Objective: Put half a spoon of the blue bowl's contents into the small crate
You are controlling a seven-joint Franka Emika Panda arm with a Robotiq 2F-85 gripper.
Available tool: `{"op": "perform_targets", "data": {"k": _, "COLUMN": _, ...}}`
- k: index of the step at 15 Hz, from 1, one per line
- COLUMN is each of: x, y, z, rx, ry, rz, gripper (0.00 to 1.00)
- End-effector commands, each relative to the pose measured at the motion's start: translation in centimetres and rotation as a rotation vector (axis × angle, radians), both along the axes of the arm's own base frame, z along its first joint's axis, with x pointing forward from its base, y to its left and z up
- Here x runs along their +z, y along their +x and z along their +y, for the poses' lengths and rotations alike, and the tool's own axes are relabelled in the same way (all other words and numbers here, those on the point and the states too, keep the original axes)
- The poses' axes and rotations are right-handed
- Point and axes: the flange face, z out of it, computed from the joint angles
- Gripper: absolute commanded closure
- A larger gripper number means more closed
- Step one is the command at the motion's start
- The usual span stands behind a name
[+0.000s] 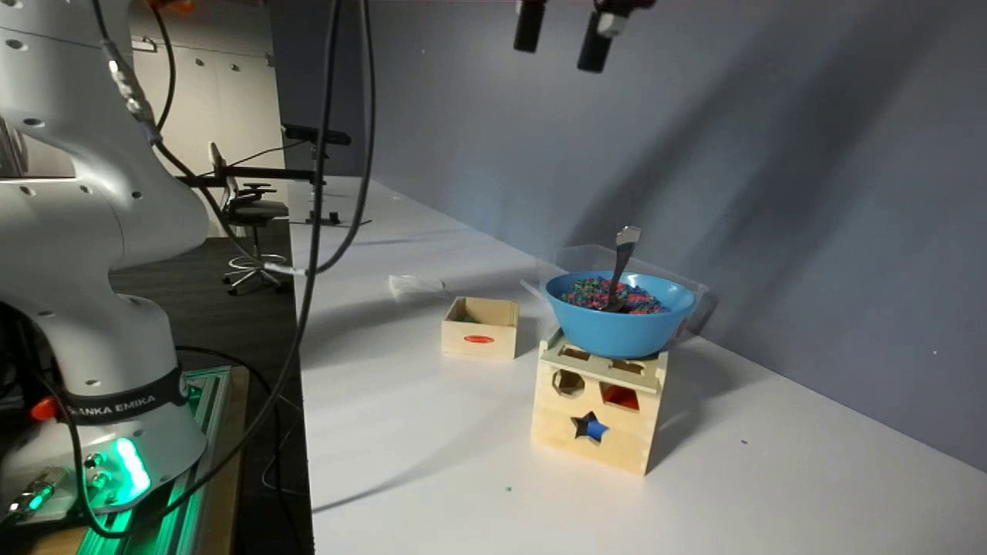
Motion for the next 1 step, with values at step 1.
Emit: {"op": "perform_targets", "data": {"k": 1, "x": 1.39, "y": -1.03, "z": 1.53, "rx": 0.050, "ry": -0.013, "rz": -0.021, "gripper": 0.00}}
